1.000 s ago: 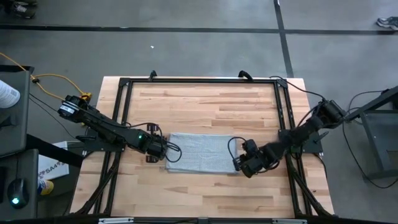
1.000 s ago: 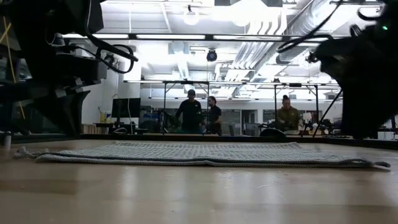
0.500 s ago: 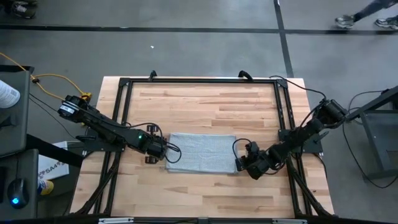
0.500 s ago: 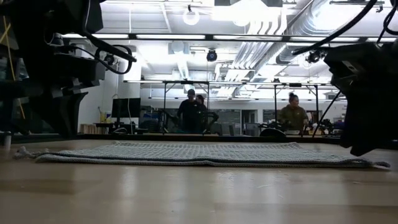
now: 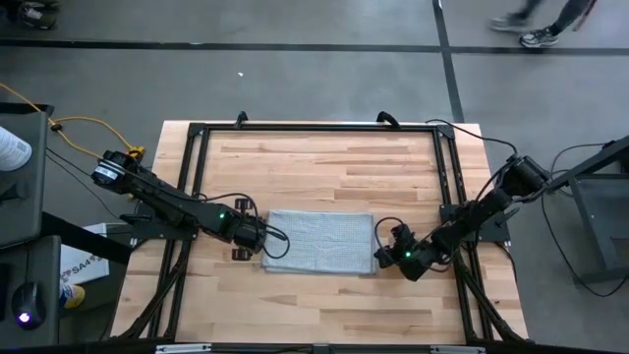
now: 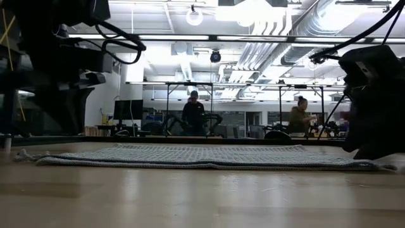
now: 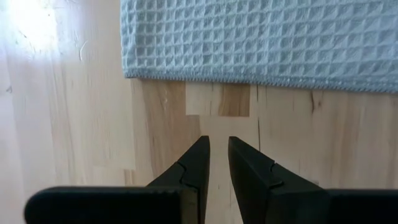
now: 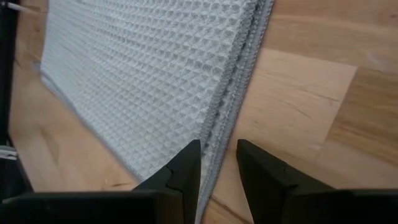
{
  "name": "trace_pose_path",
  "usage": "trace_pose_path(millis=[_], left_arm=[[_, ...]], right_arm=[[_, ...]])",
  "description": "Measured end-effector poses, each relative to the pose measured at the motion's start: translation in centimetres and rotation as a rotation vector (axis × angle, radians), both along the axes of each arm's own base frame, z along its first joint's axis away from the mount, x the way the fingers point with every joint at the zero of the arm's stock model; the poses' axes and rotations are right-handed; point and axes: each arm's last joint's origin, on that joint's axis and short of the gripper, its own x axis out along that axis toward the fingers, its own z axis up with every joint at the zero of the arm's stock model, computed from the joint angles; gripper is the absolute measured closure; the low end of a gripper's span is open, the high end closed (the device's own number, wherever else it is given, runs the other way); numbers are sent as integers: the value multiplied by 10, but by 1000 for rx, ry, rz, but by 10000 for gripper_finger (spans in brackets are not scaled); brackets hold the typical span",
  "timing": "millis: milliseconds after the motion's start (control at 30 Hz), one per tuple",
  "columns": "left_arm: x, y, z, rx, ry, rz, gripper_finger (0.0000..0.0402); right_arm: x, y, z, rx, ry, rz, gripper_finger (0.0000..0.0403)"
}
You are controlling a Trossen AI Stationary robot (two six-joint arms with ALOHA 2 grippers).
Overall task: Fold microfiber towels
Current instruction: Fold the gray towel on the table
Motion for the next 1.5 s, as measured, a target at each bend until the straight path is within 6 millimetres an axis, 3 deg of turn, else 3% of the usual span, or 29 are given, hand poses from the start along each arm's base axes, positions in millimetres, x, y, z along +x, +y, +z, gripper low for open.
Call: trace_pose_path(millis=[367,967,1267,1500], left_arm=[[1,0,1,-3,-5,3,343],[1,0,1,-2,-6,3,343],[1,0,1,-1,-5,0,343],[1,0,1,-1,-5,0,343]], right_arm=[[-2,-2,-3,19,-44,8,302],[10,-13,0,8,-74,48,302],[10,-14,12,-41,-137,42,302],[2,-18,7,-17,-32,18,302]])
